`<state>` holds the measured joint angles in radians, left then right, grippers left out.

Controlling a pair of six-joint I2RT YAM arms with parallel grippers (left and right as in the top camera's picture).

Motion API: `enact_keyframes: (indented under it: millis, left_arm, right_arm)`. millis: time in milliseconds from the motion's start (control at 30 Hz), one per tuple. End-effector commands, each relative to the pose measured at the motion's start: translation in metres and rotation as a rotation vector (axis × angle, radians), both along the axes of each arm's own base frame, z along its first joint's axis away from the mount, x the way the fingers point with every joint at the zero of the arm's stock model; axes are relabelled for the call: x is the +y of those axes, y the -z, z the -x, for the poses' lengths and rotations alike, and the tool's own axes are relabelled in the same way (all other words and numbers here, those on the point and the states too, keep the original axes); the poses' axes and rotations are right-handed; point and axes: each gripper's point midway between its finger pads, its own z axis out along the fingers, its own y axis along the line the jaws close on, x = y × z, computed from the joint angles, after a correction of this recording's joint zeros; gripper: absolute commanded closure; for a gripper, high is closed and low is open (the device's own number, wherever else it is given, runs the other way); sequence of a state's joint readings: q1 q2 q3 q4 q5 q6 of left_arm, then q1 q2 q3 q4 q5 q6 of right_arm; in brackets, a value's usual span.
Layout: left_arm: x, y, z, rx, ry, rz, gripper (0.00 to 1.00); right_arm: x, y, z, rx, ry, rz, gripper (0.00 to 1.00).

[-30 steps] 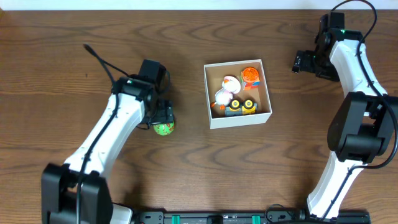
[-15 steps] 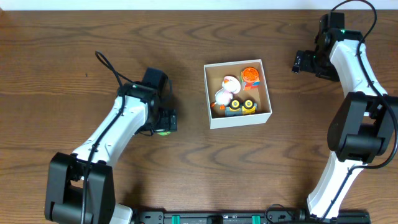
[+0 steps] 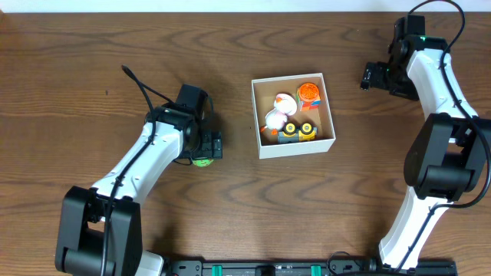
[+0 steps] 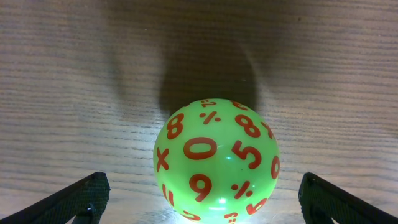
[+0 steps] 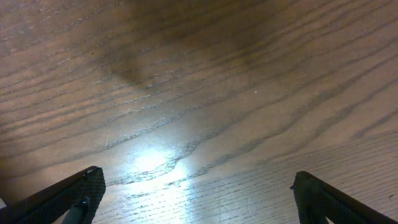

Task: Pack container
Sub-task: 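Lower and close the left gripper around the green ball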

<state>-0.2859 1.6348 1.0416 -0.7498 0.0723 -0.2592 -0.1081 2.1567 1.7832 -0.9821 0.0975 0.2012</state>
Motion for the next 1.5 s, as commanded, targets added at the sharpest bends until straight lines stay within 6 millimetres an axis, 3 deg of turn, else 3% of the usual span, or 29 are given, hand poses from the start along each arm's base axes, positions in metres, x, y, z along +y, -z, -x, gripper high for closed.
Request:
enact_keyframes:
  millis: [0, 633, 933, 1467]
  left_arm:
    - [0.002, 0.004, 0.001, 0.009, 0.018, -0.007, 0.02]
    - [0.003, 0.004, -0.006, -0.018, 0.015, -0.019, 0.02]
    - [0.005, 0.023, -0.001, 0.043, 0.016, -0.036, 0.02]
    - [0.003, 0.022, -0.005, 0.028, 0.016, -0.032, 0.03]
  right_arm:
    - [0.001, -0.009, 0.000, -0.020, 0.008, 0.003, 0.01]
    - [0.001, -0.009, 0.000, -0.020, 0.007, 0.002, 0.01]
    - [0.002, -0.009, 0.000, -0.020, 0.007, 0.002, 0.01]
    - [0.001, -0.009, 0.000, -0.020, 0.008, 0.003, 0.01]
